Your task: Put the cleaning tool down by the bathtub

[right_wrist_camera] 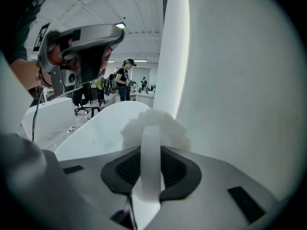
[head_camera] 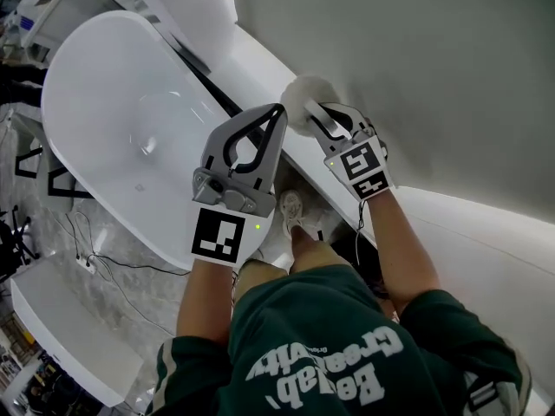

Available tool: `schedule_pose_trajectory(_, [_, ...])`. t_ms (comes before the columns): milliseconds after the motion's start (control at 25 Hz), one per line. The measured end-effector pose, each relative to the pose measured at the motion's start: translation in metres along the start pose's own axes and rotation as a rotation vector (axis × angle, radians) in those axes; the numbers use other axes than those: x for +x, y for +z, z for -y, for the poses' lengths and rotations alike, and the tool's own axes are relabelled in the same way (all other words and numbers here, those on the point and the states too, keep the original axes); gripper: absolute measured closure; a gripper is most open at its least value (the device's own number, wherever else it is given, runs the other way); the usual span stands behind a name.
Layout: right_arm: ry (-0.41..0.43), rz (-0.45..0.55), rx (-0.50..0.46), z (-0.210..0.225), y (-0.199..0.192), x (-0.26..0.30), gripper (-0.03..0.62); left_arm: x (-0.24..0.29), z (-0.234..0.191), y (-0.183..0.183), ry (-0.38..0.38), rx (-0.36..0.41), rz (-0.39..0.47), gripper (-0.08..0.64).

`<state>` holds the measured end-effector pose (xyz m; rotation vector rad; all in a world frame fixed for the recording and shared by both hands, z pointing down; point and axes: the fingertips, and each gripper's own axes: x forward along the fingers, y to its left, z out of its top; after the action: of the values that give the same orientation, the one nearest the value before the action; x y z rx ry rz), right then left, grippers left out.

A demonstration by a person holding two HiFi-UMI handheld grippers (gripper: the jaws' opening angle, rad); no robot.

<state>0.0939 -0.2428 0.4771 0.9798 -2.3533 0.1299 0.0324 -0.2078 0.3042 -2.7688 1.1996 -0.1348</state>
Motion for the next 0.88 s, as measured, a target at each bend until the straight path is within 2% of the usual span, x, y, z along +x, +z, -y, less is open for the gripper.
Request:
schedule_pose_trajectory(280, [0.025,-0.104,0.012,0.002,-0.044,0.02,0.497,0.006,0.009,-0.01,0.01,-0.028,0.019,0.56])
schedule_pose_trajectory(400, [0.037,-0.146,0.014,0.0,-0.059,0.029,0.497,0.011,0.017,-0.013,0.006,0.013,0.025,0.56])
schedule_pose_trajectory(600, [0.057,-0.177,0.046,-0.003,-0.073,0.056,0.497,0.014,0.017,-0.027,-0.002,0.006,0.019,0.56])
schedule_pose_trajectory(880, [0.106,-0.221,0.069,-0.014,-0.1,0.086,0.497,0.008,0.011,-0.039,0.026,-0.017,-0.001,0.56])
